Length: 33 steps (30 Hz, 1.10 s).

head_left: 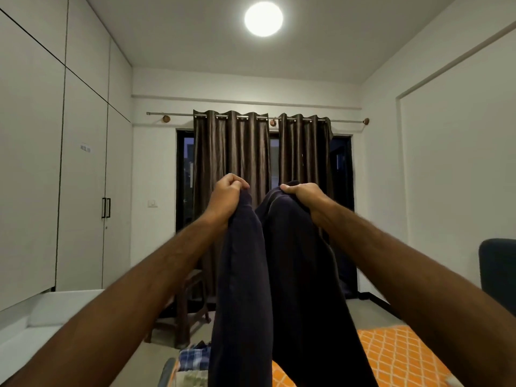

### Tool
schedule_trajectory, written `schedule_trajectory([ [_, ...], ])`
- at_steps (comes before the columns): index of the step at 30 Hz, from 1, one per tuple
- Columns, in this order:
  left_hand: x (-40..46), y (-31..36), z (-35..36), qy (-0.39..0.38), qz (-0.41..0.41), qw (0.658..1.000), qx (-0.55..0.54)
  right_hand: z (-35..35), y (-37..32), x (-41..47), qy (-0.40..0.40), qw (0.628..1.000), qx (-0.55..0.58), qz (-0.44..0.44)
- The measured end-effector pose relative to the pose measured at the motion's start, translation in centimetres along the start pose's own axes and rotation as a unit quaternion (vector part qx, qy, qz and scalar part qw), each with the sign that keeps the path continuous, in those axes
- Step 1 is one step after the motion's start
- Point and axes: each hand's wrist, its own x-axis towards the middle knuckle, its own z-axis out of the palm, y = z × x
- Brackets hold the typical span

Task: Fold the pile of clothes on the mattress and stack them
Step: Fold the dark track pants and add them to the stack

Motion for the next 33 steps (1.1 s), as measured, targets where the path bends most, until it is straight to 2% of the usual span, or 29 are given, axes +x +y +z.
schedule_trajectory([
  [3,0.3,-0.6,-4.1,-0.050,-0.099,0.990,-0.085,-3.7,-0.3,-0.9,-0.100,0.991,0.020,0.081],
  [4,0.3,-1.8,-5.5,-0.049,-0.144,0.985,-0.076,-4.6,0.7,-0.8,-0.103,0.989,-0.003,0.108],
  [6,-0.2,-5.7,-7.1,-0.035,-0.235,0.971,0.008,-5.6,4.0,0.4,-0.070,0.975,-0.149,0.147],
  [8,-2.2,-9.9,-6.8,-0.031,-0.308,0.951,0.023,-5.4,8.4,0.9,-0.005,0.949,-0.272,0.156],
  [10,-4.5,-13.2,-6.0,-0.037,-0.355,0.934,0.012,-4.1,11.4,-0.4,0.028,0.947,-0.270,0.171],
  [13,-6.8,-16.1,-5.5,-0.010,-0.385,0.923,0.013,-2.9,14.1,-1.0,0.029,0.949,-0.259,0.176],
  [17,-6.6,-17.0,-4.6,0.048,-0.362,0.931,-0.015,-2.6,15.2,0.0,0.046,0.964,-0.206,0.159],
  [19,-5.9,-16.4,-3.3,0.046,-0.327,0.944,-0.017,-1.6,14.6,-0.4,0.041,0.975,-0.156,0.155],
  [23,-5.9,-13.7,0.7,0.004,-0.184,0.983,0.001,1.9,14.2,-0.3,-0.018,0.987,-0.135,0.083],
  [27,-6.8,-12.0,2.9,-0.051,-0.095,0.994,-0.015,4.4,13.3,-0.5,-0.057,0.983,-0.173,-0.025],
  [30,-7.6,-11.6,2.7,-0.113,-0.074,0.987,-0.082,4.2,12.8,-1.6,-0.119,0.983,-0.141,-0.021],
  [33,-7.6,-11.8,1.9,-0.167,-0.050,0.983,-0.056,3.5,12.9,-2.5,-0.159,0.973,-0.166,-0.010],
])
